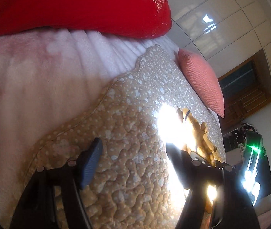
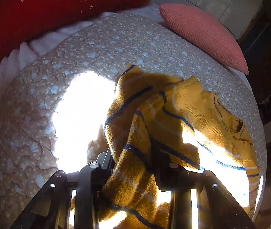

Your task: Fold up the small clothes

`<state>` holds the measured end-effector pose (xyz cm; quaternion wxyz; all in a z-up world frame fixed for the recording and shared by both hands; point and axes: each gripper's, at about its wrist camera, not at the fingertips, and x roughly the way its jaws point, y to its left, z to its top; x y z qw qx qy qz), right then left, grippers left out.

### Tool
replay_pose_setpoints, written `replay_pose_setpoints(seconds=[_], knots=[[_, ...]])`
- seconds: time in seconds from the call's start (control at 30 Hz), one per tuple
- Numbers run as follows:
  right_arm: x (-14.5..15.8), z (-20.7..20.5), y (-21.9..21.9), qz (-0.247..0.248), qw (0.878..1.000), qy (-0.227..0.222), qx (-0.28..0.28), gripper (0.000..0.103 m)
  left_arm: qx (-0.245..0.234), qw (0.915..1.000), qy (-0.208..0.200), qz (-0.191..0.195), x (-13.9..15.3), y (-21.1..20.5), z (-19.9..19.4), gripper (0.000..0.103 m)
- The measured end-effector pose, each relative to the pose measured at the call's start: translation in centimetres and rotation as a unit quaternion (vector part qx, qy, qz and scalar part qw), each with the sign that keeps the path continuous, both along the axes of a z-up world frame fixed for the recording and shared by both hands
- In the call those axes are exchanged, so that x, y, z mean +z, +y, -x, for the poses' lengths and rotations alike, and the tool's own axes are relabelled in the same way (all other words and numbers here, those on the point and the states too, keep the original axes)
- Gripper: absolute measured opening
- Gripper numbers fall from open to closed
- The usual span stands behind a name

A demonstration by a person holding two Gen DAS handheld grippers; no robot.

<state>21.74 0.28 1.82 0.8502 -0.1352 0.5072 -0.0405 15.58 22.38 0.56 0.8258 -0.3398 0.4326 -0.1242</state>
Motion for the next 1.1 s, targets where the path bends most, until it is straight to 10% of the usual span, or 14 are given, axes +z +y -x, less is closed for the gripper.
replay_pose_setpoints(seconds=[0.33, 0.57, 0.7, 0.8, 1.03, 1.1], knots=[[10.6, 7.9, -20.1, -0.091, 0.976, -0.114, -0.159, 0.012, -0.073, 0.9964, -0.026, -0.035, 1.2, -6.1, 1.7, 0.069], [7.1, 14.4, -34.1, -0.125, 0.946, -0.091, -0.286, 0.004, -0.145, 0.9870, -0.025, -0.065, 1.2, -12.9, 4.3, 0.070], [7.4, 16.8, -35.5, -0.191, 0.937, -0.128, -0.263, 0.014, -0.177, 0.9811, -0.028, -0.072, 2.0, -14.6, 7.2, 0.070], [8.5, 17.1, -35.6, -0.239, 0.927, -0.164, -0.237, 0.064, -0.183, 0.9794, -0.019, -0.082, 2.4, -14.7, 9.1, 0.070], [5.4, 12.3, -32.3, -0.273, 0.936, -0.121, -0.185, 0.065, -0.185, 0.9770, -0.011, -0.105, 4.4, -15.8, 11.5, 0.070], [4.4, 11.4, -31.4, -0.293, 0.934, -0.110, -0.172, 0.038, -0.192, 0.9738, -0.017, -0.121, 5.2, -16.6, 12.2, 0.071]])
